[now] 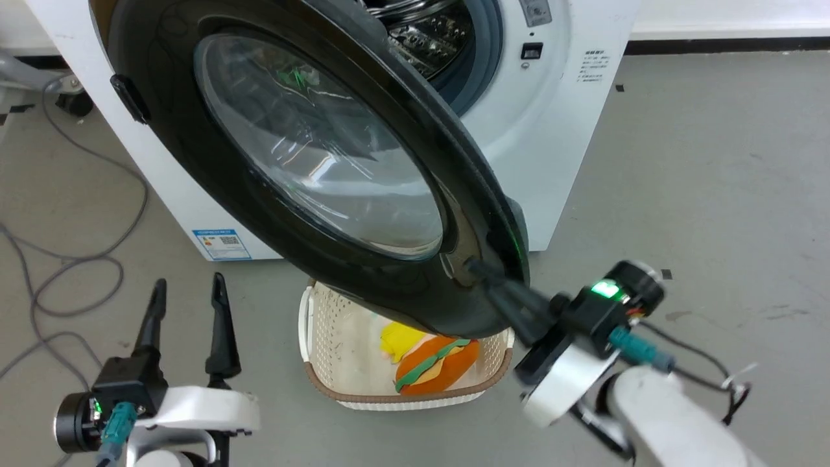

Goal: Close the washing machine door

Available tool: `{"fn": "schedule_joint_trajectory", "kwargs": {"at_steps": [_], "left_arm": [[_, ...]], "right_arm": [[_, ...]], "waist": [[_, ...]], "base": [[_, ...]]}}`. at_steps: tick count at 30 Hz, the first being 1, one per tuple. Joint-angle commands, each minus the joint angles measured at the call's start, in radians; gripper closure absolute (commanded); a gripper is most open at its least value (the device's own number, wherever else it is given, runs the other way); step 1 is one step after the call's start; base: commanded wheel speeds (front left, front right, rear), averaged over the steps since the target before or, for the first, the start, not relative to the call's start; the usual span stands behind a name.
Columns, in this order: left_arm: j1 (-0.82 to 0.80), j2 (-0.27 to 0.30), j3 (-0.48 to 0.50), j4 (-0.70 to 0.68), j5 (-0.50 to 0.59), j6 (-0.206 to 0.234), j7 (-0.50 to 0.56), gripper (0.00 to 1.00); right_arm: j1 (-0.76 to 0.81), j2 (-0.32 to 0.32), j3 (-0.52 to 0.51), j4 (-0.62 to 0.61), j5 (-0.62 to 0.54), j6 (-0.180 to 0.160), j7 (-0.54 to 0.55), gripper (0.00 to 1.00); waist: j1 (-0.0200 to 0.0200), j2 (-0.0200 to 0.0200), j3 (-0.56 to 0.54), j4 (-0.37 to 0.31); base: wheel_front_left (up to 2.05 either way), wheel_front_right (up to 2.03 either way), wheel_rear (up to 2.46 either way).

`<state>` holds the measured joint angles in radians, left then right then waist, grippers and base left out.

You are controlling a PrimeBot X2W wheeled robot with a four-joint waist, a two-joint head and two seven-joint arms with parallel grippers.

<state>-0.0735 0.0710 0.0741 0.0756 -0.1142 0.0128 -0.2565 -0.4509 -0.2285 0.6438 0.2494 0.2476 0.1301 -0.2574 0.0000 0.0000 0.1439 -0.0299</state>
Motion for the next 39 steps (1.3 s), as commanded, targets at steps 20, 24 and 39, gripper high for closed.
{"fn": "schedule_joint_trajectory", "kwargs": {"at_steps": [20, 24, 39], "left_arm": [[-0.096, -0.020, -0.008, -0.042, 0.023, -0.020, -0.005, 0.00], [-0.118, -0.020, -0.019, -0.050, 0.016, -0.016, -0.005, 0.00], [-0.164, -0.021, -0.038, -0.061, -0.014, 0.020, -0.005, 0.00]], "right_arm": [[-0.350, 0.037, -0.326, 0.372, -0.088, 0.001, -0.004, 1.00], [-0.435, 0.029, -0.376, 0.441, -0.114, 0.001, -0.004, 1.00], [-0.635, -0.018, -0.521, 0.588, -0.199, 0.001, -0.004, 1.00]], "waist": [[0.0000, 0.0000, 0.146, 0.057], [0.0000, 0.0000, 0.184, 0.078], [0.0000, 0.0000, 0.257, 0.104]], "base": [[0.00, 0.00, 0.00], [0.00, 0.00, 0.00], [0.00, 0.00, 0.00]]}}
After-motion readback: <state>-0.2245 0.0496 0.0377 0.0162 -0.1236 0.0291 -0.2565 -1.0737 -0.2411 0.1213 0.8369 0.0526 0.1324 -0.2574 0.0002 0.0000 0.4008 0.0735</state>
